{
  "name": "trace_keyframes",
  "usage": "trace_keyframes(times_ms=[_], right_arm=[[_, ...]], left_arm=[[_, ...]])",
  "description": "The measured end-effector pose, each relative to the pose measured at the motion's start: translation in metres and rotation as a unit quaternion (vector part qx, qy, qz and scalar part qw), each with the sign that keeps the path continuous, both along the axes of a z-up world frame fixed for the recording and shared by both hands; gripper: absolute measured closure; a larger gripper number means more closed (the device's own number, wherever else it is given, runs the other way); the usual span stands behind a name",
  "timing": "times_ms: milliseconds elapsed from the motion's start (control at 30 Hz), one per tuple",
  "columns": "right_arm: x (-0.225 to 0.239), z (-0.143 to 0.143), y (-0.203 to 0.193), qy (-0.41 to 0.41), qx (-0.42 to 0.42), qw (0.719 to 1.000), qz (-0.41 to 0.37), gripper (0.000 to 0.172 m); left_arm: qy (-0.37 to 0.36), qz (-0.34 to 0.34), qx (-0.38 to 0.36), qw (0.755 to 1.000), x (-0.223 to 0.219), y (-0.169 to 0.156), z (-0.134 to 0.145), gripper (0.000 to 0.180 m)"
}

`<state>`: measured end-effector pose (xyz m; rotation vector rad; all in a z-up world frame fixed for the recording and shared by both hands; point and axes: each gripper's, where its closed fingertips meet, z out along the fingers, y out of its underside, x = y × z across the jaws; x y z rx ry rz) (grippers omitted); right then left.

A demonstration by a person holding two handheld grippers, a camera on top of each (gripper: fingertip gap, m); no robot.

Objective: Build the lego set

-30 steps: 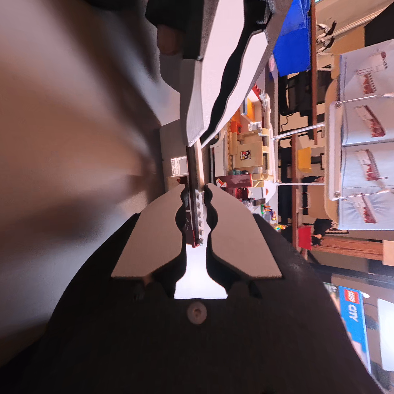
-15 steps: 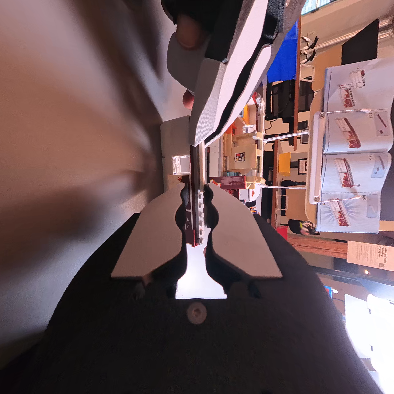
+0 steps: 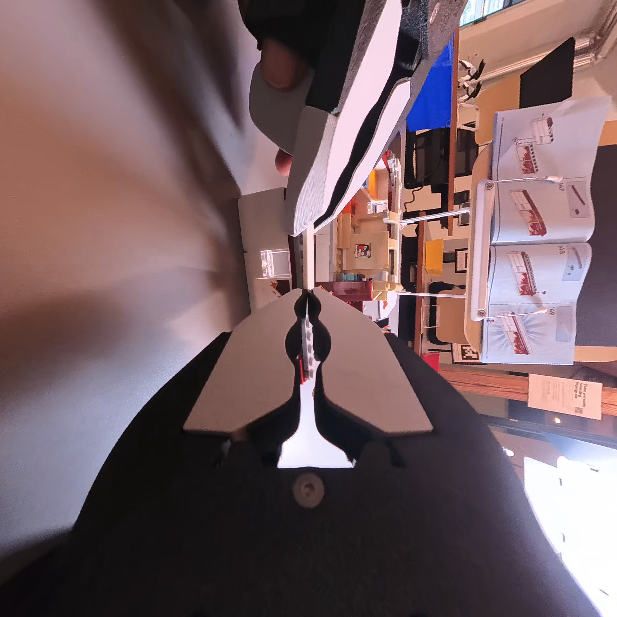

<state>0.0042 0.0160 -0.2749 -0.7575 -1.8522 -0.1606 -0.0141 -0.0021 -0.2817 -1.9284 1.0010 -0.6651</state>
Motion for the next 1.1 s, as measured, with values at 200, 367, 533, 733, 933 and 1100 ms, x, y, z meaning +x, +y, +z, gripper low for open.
trace_keyframes(times_ms=[200, 367, 533, 733, 933, 1100], right_arm=[[-0.001, 0.005, -0.006, 0.006, -0.127, 0.992, -0.002, 0.151], [-0.010, -0.008, -0.007, -0.044, -0.230, 0.972, -0.019, 0.151], [-0.013, -0.010, -0.004, -0.069, -0.236, 0.969, -0.016, 0.158], [-0.018, -0.006, -0.004, -0.069, -0.177, 0.982, -0.004, 0.150], [-0.030, -0.005, -0.014, -0.072, -0.117, 0.990, 0.014, 0.152], [-0.034, -0.006, -0.010, -0.077, -0.047, 0.996, 0.016, 0.158]], left_arm=[[0.007, -0.006, 0.017, 1.000, 0.000, -0.001, 0.000, 0.172], [0.040, -0.020, 0.031, 0.999, -0.001, -0.003, -0.009, 0.172], [0.048, -0.014, 0.024, 0.998, -0.007, -0.002, -0.014, 0.170], [0.044, -0.010, 0.001, 0.999, -0.007, -0.001, -0.015, 0.172], [0.034, 0.004, -0.036, 0.999, -0.007, 0.000, -0.014, 0.172], [0.028, 0.014, -0.059, 0.998, -0.009, 0.002, -0.016, 0.172]])
